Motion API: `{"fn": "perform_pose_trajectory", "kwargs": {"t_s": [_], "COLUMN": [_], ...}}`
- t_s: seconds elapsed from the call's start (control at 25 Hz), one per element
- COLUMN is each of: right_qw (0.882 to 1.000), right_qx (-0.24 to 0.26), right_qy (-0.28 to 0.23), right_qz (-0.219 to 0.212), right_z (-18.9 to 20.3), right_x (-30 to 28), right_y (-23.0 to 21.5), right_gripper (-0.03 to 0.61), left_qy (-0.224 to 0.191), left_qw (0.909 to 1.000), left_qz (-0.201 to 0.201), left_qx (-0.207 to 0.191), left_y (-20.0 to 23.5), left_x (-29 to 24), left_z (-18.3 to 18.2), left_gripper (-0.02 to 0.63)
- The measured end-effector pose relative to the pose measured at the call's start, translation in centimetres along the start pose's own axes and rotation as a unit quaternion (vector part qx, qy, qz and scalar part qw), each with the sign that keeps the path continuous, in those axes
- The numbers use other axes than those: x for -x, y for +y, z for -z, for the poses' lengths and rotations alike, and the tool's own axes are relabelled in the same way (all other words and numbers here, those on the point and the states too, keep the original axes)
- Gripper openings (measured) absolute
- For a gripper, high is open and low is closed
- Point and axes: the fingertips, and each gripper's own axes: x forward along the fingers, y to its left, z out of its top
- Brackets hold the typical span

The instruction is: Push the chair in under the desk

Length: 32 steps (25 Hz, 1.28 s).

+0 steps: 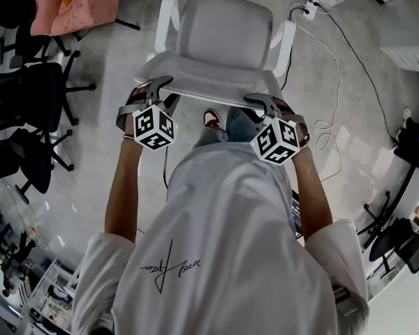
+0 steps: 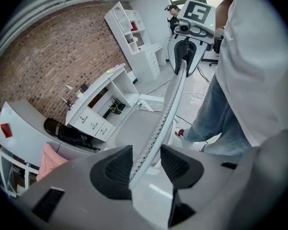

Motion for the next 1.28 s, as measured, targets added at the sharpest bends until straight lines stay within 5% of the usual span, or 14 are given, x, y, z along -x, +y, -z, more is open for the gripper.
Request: {"fn": "perform_pose_trajectory", "kwargs": {"t_s": [1.28], "right_qw": [1.000], "right_qx": [-0.018], "right_qy": [0.014], "right_qz": [0.004], "right_z": [4.8], "right_x": [2.0], "right_y": [-8.2], "right_gripper": [0.118], "left_qy": [-0.006], "left_qw": [0.9993], "left_qz": [0.028], "left_qx": [-0.024], "left_y": [4.0], "left_x": [-5.1], "left_z": [-7.8], "left_gripper": [0.170]}}
